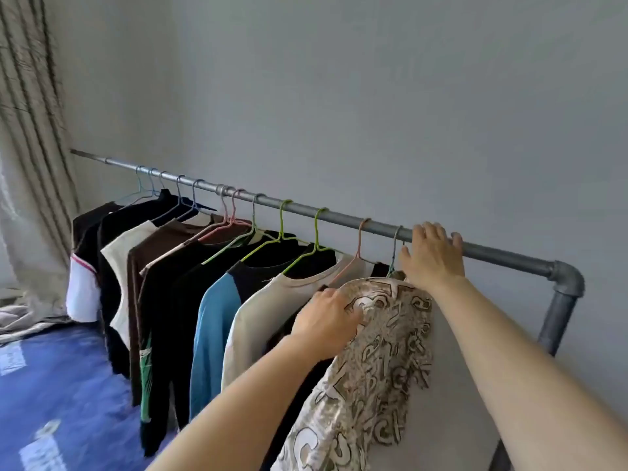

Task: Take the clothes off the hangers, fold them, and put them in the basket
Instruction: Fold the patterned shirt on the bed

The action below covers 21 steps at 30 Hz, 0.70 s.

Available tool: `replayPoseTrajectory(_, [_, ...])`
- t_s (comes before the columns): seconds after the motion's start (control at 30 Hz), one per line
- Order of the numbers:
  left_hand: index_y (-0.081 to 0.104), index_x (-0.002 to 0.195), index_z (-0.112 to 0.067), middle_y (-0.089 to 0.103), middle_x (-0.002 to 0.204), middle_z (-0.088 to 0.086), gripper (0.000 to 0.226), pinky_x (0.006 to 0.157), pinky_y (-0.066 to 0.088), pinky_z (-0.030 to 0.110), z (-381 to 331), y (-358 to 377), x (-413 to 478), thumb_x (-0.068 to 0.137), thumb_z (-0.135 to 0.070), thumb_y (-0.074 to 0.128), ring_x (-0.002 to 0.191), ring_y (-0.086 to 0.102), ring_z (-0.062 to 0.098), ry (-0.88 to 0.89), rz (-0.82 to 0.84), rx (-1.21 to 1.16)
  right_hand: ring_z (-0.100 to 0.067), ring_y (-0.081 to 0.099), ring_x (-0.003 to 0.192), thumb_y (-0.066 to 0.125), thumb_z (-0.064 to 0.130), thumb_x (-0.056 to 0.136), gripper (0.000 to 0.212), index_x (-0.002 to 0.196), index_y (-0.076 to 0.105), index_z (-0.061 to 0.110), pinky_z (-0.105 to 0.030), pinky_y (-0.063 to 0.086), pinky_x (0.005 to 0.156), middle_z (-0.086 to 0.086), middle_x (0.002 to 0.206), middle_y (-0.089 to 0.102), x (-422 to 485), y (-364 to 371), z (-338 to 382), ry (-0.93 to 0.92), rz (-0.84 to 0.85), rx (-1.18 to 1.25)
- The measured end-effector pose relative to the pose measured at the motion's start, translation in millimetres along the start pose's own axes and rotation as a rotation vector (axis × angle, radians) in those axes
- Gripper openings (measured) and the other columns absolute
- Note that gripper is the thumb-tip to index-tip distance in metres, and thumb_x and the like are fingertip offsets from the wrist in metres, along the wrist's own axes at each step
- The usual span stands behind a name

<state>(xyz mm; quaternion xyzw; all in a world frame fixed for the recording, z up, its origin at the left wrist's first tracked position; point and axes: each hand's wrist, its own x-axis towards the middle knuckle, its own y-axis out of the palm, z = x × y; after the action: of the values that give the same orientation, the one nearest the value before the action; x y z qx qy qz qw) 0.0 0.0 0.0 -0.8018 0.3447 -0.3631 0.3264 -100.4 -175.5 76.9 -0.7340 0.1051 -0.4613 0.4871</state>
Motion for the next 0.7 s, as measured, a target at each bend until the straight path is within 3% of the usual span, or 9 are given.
replayPoseTrajectory(0.1, [0.048,0.127,-0.011,0.051,0.124,0.008,0.048,0.088,0.045,0.039,-19.3,31.7,8.0,0.094,-0.046,0.046,0.117,0.048,0.028,-0.093,0.208,0.097,-0.027,0.038,0.13,0.034,0.037,0.098,0.047,0.136,0.04,0.008,-0.046,0.023,0.111,-0.01,0.139,0.047,10.1,12.6,-15.8,0.025,0.01,-0.029])
replayPoseTrajectory(0.17, [0.045,0.123,-0.009,0.054,0.116,0.009,0.04,0.077,0.046,0.038,-24.2,45.4,12.9,0.096,-0.038,0.047,0.107,0.053,0.03,-0.15,0.267,0.127,-0.029,0.042,0.125,0.038,0.035,0.097,0.047,0.134,0.041,0.007,-0.045,0.024,0.11,-0.012,0.135,0.049,14.1,19.1,-18.1,0.018,0.026,-0.023])
replayPoseTrajectory(0.27, [0.05,0.098,-0.011,0.056,0.091,0.007,0.009,0.06,0.044,0.035,-19.6,58.1,22.5,0.098,-0.016,0.042,0.078,0.054,0.026,-0.181,0.209,0.102,-0.031,0.043,0.122,0.046,0.03,0.093,0.047,0.133,0.04,0.006,-0.043,0.026,0.11,-0.013,0.132,0.049,16.0,26.1,-20.0,0.011,0.003,-0.049])
replayPoseTrajectory(0.33, [0.047,0.082,-0.015,0.054,0.083,0.006,0.017,0.054,0.039,0.033,-13.9,59.9,23.4,0.096,-0.009,0.04,0.069,0.049,0.024,-0.193,0.149,0.022,-0.031,0.041,0.121,0.053,0.029,0.09,0.052,0.134,0.036,0.006,-0.042,0.025,0.108,-0.013,0.132,0.047,14.7,30.2,-22.1,0.003,0.011,-0.093])
replayPoseTrajectory(0.53, [0.042,0.082,-0.016,0.055,0.078,0.007,0.025,0.058,0.036,0.034,0.1,27.3,10.1,0.104,-0.027,0.038,0.068,0.051,0.027,-0.035,0.007,-0.008,-0.033,0.044,0.109,0.064,0.026,0.083,0.053,0.125,0.042,0.004,-0.044,0.027,0.099,-0.015,0.118,0.051,13.7,40.6,-16.8,0.03,-0.056,-0.141])
replayPoseTrajectory(0.7, [0.042,0.084,-0.016,0.056,0.084,0.008,0.023,0.061,0.039,0.036,2.8,3.4,18.4,0.104,-0.026,0.038,0.079,0.054,0.033,0.018,-0.014,0.075,-0.034,0.043,0.112,0.055,0.019,0.085,0.04,0.122,0.047,0.004,-0.043,0.027,0.099,-0.015,0.119,0.052,20.3,32.6,-15.6,0.062,-0.042,-0.024])
